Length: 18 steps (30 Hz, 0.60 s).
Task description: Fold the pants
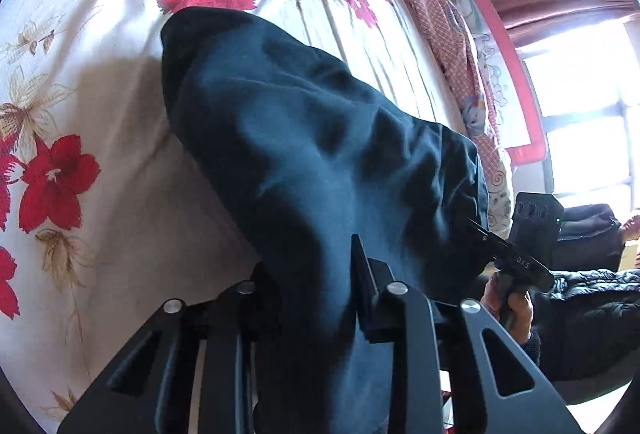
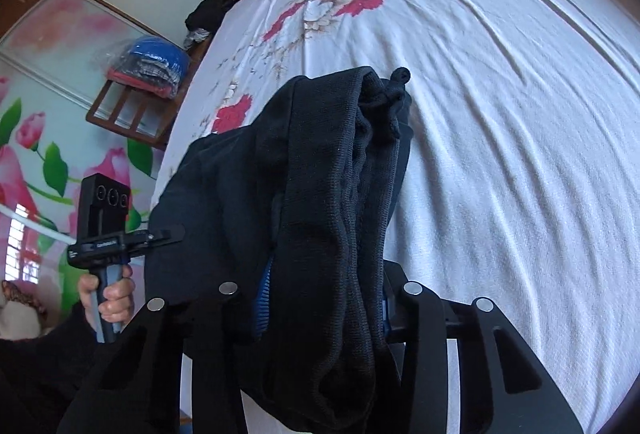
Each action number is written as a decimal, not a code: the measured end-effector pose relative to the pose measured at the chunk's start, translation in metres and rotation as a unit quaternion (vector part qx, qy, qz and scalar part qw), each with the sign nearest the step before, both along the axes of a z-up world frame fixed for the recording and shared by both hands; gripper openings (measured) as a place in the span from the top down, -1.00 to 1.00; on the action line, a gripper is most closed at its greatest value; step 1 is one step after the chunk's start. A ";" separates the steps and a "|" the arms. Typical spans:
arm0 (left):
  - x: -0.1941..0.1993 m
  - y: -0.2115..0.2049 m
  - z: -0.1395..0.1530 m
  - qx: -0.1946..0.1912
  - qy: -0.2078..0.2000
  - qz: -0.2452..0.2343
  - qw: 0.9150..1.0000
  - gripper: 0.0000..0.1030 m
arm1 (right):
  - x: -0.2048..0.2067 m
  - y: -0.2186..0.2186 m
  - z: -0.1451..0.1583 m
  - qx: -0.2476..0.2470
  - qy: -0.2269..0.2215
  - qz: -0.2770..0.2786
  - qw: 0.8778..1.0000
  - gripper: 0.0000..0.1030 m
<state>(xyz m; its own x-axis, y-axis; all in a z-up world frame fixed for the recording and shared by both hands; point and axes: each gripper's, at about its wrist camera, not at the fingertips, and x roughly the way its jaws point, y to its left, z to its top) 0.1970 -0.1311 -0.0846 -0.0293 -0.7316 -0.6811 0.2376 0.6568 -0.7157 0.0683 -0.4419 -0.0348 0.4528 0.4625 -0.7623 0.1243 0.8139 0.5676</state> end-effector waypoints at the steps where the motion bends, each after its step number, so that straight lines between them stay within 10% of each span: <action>1: 0.000 0.001 0.002 -0.003 -0.001 -0.001 1.000 0.56 | -0.001 0.001 0.003 0.000 -0.003 0.002 1.000 0.24; 18: -0.032 0.060 0.086 0.011 -0.076 -0.015 0.997 0.60 | -0.018 0.068 0.069 0.011 -0.074 0.061 0.995 0.26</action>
